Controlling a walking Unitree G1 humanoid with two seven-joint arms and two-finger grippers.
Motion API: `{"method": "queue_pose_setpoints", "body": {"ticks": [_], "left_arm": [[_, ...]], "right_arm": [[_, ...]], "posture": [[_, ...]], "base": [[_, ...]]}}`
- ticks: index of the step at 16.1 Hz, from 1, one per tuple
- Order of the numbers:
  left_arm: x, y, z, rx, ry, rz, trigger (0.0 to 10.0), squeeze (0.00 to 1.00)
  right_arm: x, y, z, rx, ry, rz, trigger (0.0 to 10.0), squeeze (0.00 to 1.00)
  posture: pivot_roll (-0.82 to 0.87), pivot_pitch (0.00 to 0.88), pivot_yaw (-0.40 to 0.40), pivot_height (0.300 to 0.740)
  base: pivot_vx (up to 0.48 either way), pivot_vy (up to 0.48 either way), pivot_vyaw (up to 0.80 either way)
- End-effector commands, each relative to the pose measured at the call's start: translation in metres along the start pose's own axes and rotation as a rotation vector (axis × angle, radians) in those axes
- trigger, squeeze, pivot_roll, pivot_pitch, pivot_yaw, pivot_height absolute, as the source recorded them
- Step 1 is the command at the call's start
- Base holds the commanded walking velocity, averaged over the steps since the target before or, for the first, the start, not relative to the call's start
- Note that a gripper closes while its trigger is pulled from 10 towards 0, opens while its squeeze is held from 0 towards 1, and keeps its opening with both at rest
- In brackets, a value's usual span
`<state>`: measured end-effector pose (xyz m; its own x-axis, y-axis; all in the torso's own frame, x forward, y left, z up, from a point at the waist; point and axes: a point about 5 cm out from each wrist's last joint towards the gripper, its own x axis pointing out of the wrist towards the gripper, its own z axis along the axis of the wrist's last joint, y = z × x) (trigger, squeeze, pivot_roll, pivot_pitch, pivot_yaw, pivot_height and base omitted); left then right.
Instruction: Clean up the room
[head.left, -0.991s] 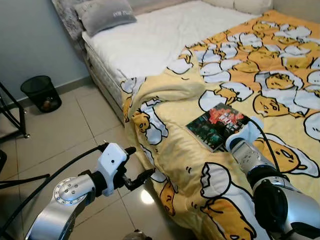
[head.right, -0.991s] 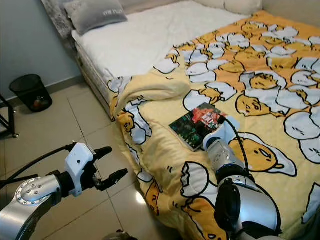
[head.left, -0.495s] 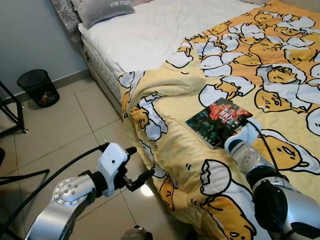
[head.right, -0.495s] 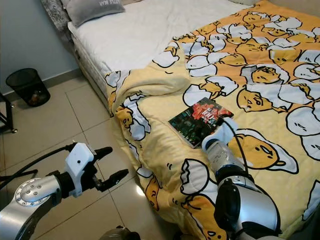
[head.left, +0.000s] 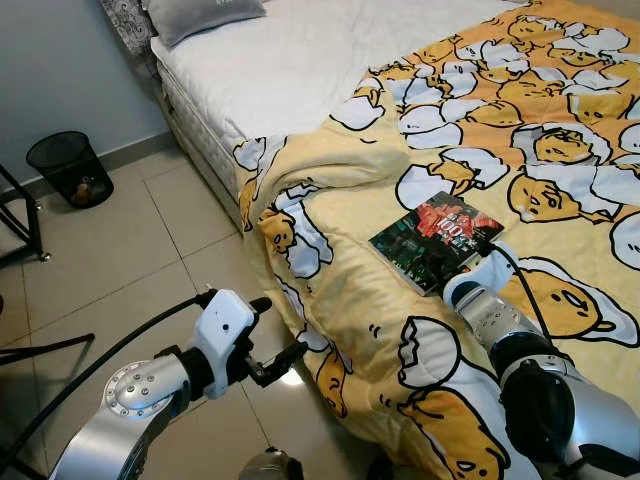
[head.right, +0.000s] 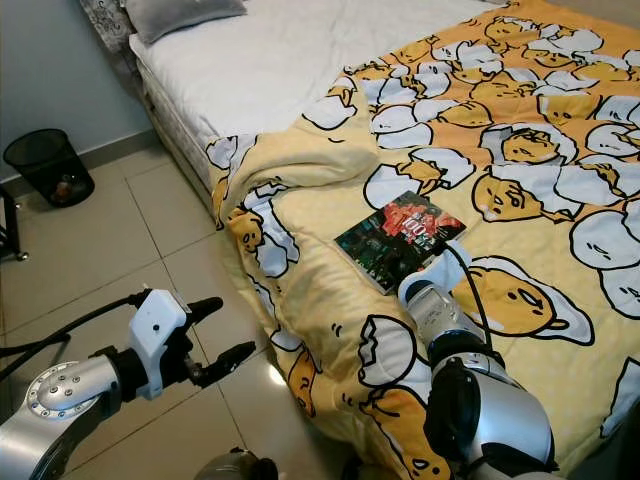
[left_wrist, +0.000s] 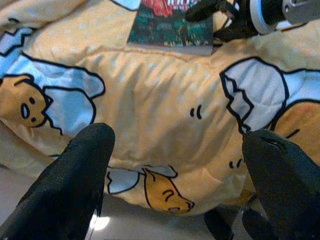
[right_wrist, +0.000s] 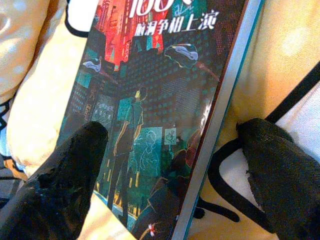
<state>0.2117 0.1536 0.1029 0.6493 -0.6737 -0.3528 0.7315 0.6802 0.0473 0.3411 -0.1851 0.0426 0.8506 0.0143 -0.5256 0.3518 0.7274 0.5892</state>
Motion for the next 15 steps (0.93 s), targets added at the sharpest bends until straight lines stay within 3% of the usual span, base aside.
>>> {"method": "queue_pose_setpoints", "body": {"ticks": [1,9,13,15], "left_arm": [[-0.006,0.0,0.0,0.011,0.016,-0.003,10.0,1.0],[-0.018,0.003,0.003,0.025,0.039,0.011,10.0,1.0],[-0.013,0.007,0.006,0.029,0.015,0.031,10.0,1.0],[-0.012,0.01,0.007,0.03,0.01,0.037,10.0,1.0]], "right_arm": [[-0.002,-0.011,-0.032,0.038,0.115,-0.05,10.0,0.0],[-0.001,0.002,-0.045,0.042,0.161,0.018,10.0,0.0],[0.002,0.031,-0.017,0.256,0.051,0.215,10.0,0.0],[0.002,0.038,-0.008,0.291,0.026,0.276,10.0,0.0]], "posture": [[0.15,0.186,0.084,0.74],[0.19,0.24,0.114,0.74],[0.16,0.193,0.093,0.74],[0.16,0.187,0.09,0.74]], "base": [[0.0,0.0,0.0],[0.0,0.0,0.0],[0.0,0.0,0.0],[0.0,0.0,0.0]]}}
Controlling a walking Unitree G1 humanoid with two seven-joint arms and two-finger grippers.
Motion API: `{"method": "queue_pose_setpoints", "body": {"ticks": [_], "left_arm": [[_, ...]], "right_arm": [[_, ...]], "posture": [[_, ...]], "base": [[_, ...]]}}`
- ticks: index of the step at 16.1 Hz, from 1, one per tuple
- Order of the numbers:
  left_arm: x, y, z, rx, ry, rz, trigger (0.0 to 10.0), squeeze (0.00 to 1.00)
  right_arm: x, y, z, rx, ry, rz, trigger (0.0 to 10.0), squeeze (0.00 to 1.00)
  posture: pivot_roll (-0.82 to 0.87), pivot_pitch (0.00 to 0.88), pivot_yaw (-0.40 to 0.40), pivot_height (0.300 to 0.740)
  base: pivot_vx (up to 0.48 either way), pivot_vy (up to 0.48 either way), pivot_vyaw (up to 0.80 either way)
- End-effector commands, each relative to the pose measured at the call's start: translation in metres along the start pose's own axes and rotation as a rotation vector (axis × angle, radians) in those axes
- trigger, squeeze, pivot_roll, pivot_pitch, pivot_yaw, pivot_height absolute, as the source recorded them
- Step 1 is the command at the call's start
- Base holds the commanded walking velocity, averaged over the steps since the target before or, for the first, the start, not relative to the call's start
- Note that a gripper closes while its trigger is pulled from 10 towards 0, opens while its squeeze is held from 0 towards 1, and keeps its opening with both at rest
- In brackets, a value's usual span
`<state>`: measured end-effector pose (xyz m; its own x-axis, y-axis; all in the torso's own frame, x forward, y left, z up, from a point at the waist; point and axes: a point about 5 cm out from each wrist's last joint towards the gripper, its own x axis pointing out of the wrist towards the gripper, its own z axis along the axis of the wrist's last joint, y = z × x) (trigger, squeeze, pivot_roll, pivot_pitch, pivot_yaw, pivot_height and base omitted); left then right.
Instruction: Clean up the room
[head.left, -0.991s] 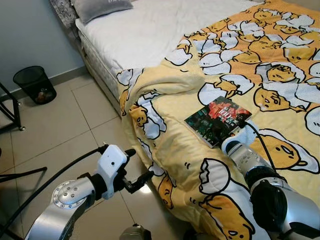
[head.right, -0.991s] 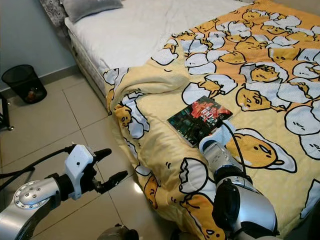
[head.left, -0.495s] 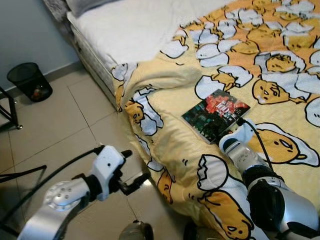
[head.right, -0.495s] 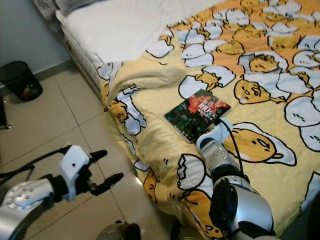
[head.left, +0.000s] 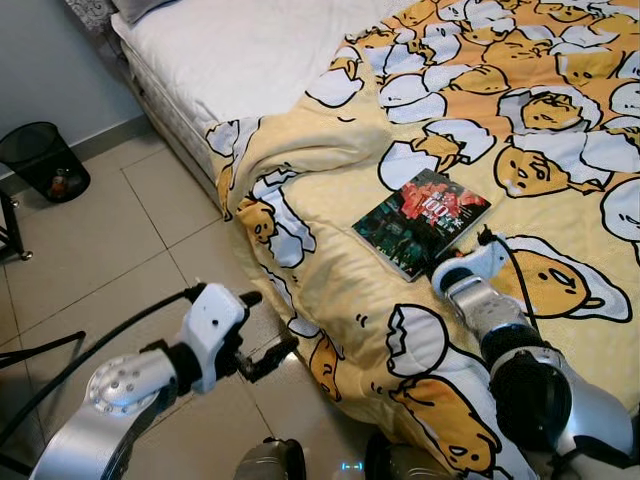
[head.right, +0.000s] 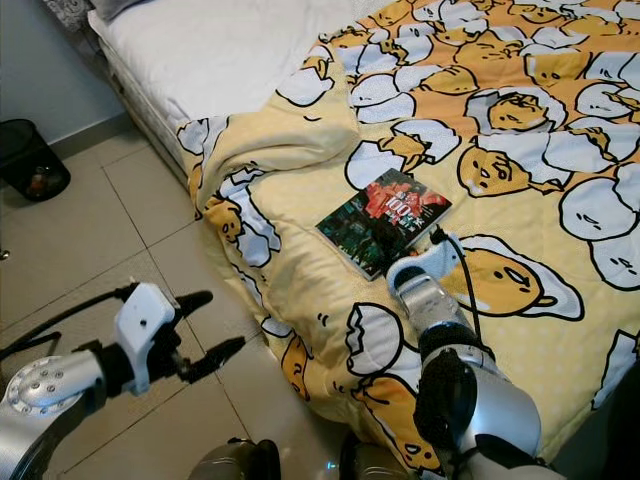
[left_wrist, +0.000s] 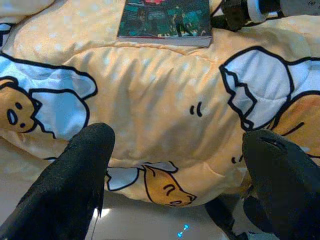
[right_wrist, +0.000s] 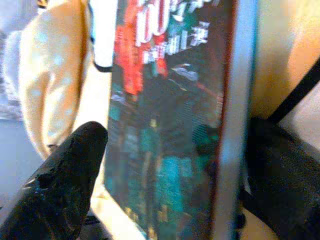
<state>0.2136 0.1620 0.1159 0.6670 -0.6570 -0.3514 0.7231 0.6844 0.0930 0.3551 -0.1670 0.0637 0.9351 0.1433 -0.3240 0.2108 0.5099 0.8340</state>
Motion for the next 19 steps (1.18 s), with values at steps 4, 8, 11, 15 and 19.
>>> {"method": "queue_pose_setpoints", "body": {"ticks": [4,8,11,15,19], "left_arm": [[-0.002,0.002,-0.004,-0.01,0.007,0.017,10.0,1.0],[0.0,0.002,-0.004,-0.011,0.001,0.02,10.0,1.0],[0.001,0.003,-0.004,-0.009,-0.005,0.024,10.0,1.0],[0.002,0.002,-0.004,-0.008,-0.008,0.027,10.0,1.0],[0.005,0.001,-0.005,-0.009,-0.005,0.025,10.0,1.0]], "right_arm": [[0.004,0.014,-0.019,0.056,0.081,0.087,10.0,0.0],[0.005,0.024,-0.024,0.078,0.112,0.158,1.8,0.0],[0.006,0.029,-0.026,0.105,0.116,0.192,0.0,0.0],[0.006,0.031,-0.026,0.105,0.125,0.212,0.0,0.0],[0.005,0.024,-0.026,0.097,0.123,0.149,0.0,0.0]], "posture": [[0.15,0.176,0.083,0.74],[0.15,0.163,0.075,0.74],[0.15,0.156,0.07,0.74],[0.15,0.153,0.067,0.74],[0.15,0.153,0.07,0.74]], "base": [[0.0,0.0,0.0],[0.0,0.0,0.0],[0.0,0.0,0.0],[0.0,0.0,0.0],[0.0,0.0,0.0]]}}
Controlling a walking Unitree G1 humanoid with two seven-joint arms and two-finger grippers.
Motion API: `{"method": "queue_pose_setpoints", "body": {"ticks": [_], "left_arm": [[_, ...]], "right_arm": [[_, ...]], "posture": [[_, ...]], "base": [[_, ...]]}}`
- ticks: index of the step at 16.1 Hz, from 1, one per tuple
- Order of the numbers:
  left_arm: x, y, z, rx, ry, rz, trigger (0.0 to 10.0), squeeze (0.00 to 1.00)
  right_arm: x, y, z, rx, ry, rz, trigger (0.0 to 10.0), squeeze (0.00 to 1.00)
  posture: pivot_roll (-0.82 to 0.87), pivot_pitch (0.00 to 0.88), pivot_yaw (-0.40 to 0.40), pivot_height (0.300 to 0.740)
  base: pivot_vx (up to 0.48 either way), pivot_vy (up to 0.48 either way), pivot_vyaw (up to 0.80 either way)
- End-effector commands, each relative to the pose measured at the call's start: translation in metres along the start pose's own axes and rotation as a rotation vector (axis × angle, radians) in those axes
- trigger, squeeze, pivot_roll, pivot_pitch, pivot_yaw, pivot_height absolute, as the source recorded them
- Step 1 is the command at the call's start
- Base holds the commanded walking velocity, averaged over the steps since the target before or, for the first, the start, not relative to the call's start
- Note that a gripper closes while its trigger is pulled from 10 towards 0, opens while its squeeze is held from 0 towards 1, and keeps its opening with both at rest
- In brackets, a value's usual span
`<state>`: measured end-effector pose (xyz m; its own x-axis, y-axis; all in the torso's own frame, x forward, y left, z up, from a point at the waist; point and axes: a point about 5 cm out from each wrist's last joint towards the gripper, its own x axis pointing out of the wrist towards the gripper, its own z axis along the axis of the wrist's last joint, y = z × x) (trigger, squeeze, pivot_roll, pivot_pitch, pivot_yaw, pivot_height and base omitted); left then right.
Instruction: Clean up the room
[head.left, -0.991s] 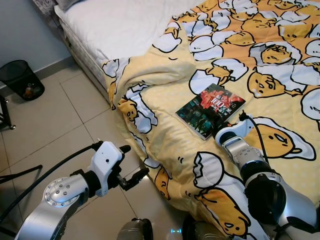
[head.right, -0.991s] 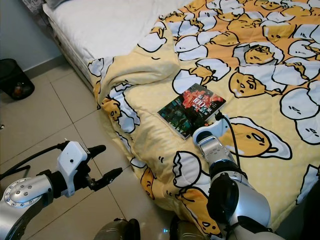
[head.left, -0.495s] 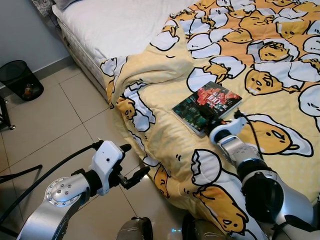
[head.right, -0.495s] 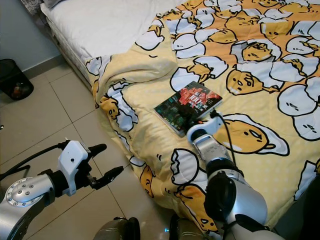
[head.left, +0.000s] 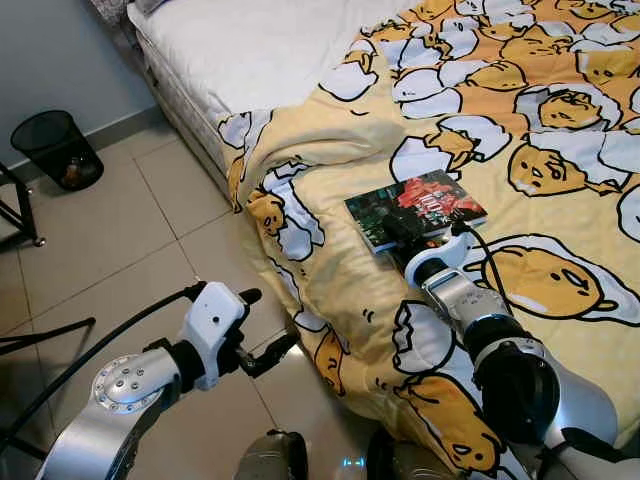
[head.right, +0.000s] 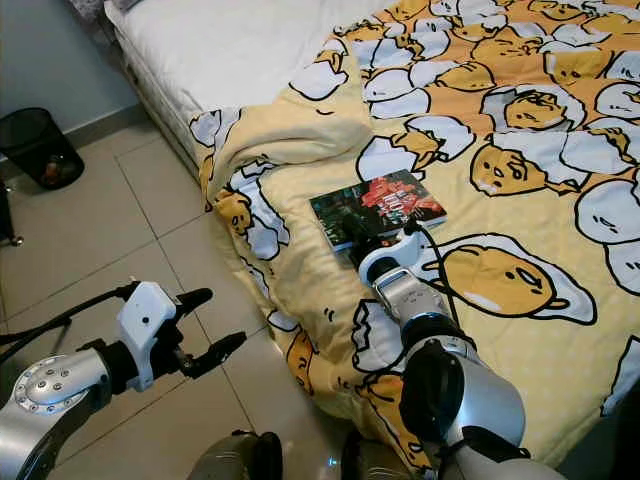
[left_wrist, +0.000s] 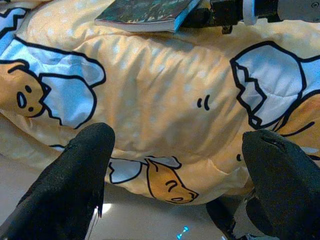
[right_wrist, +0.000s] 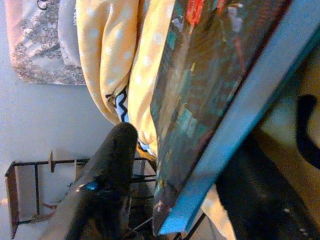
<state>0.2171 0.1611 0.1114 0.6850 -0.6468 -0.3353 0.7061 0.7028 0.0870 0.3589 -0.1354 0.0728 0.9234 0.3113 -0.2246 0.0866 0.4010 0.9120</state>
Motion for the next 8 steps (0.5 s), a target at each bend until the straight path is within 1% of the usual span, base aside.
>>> {"method": "queue_pose_setpoints", "body": {"ticks": [1,5,8], "left_arm": [[0.0008,0.0,-0.0015,0.006,0.01,0.004,10.0,1.0],[0.0022,0.0014,-0.0015,0.011,0.013,0.003,10.0,1.0],[0.002,0.0018,-0.0019,0.012,0.017,0.002,10.0,1.0]], "right_arm": [[0.0002,-0.0023,-0.0045,0.016,0.009,-0.025,0.0,0.0],[-0.0019,-0.0107,-0.007,0.017,-0.005,-0.099,0.0,0.0],[-0.0014,-0.0108,-0.0089,0.02,-0.005,-0.109,0.0,0.0]], "posture": [[0.15,0.154,0.07,0.74],[0.15,0.155,0.074,0.74],[0.15,0.157,0.076,0.74]], "base": [[0.0,0.0,0.0],[0.0,0.0,0.0],[0.0,0.0,0.0]]}}
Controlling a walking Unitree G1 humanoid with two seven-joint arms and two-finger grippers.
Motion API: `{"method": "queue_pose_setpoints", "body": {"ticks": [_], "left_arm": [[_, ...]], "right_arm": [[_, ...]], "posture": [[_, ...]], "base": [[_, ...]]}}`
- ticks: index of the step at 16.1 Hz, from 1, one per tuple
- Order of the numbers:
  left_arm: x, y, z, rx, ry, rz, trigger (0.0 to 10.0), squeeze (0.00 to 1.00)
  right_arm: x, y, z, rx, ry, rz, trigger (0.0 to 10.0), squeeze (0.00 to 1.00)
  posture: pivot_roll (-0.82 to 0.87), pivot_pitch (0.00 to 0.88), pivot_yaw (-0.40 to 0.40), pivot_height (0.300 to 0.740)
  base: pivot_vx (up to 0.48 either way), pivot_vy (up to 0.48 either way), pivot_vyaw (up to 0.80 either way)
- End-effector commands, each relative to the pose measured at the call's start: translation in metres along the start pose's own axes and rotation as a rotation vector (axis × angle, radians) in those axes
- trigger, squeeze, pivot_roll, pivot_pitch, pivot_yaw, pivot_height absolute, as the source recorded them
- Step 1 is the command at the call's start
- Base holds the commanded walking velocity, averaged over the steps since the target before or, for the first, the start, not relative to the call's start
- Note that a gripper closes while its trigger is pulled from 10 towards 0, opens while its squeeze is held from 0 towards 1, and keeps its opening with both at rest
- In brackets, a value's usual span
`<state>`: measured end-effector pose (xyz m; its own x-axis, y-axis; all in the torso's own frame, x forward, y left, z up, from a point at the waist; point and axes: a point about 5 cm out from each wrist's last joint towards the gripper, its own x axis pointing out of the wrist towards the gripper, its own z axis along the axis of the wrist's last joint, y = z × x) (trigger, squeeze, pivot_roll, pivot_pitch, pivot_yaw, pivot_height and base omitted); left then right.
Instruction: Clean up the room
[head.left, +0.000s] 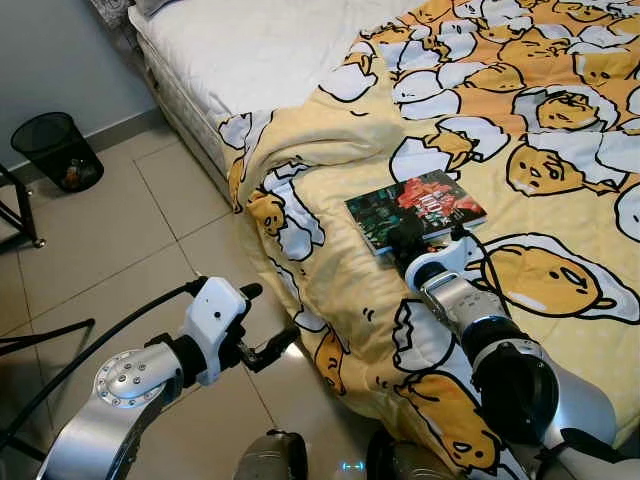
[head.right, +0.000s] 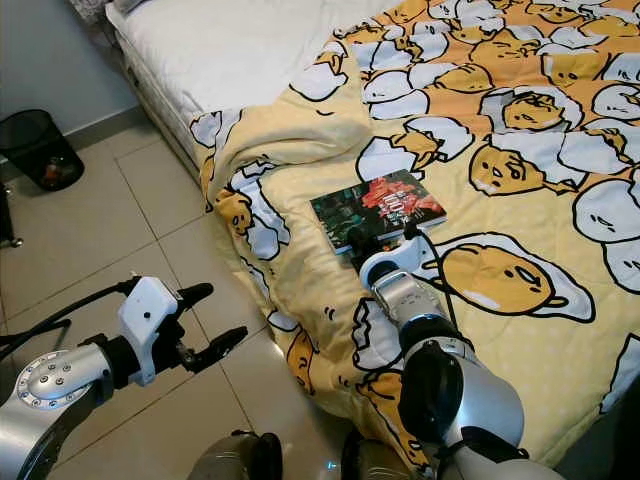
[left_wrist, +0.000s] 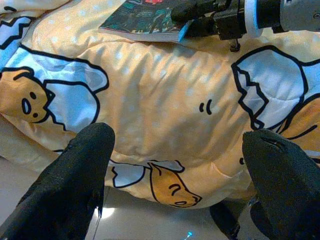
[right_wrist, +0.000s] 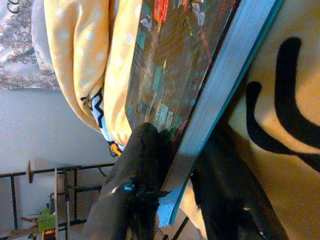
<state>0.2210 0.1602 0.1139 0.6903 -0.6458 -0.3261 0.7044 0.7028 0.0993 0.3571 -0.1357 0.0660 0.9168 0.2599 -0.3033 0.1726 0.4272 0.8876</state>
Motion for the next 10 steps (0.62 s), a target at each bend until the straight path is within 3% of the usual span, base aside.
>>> {"method": "queue_pose_setpoints", "body": {"ticks": [1,4,7,10], "left_arm": [[0.0,-0.001,-0.005,0.001,0.026,-0.005,10.0,1.0],[0.001,0.0,-0.005,0.001,0.025,-0.006,10.0,1.0],[0.002,0.002,-0.002,-0.003,-0.004,0.018,10.0,1.0],[0.005,0.008,0.008,-0.041,-0.078,0.097,10.0,1.0]], "right_arm": [[-0.001,-0.004,-0.006,0.02,0.009,-0.019,0.0,0.0],[0.0,-0.002,-0.006,0.016,0.004,-0.018,0.0,0.0],[0.001,0.003,-0.001,-0.2,0.021,0.035,0.0,0.0],[-0.005,0.007,0.019,-0.287,-0.044,0.15,0.0,0.0]], "posture": [[0.15,0.157,0.076,0.74],[0.15,0.142,0.073,0.74],[0.15,0.112,0.063,0.74],[0.13,0.054,0.05,0.74]], "base": [[0.0,0.0,0.0],[0.0,0.0,0.0],[0.0,0.0,0.0],[0.0,0.0,0.0]]}}
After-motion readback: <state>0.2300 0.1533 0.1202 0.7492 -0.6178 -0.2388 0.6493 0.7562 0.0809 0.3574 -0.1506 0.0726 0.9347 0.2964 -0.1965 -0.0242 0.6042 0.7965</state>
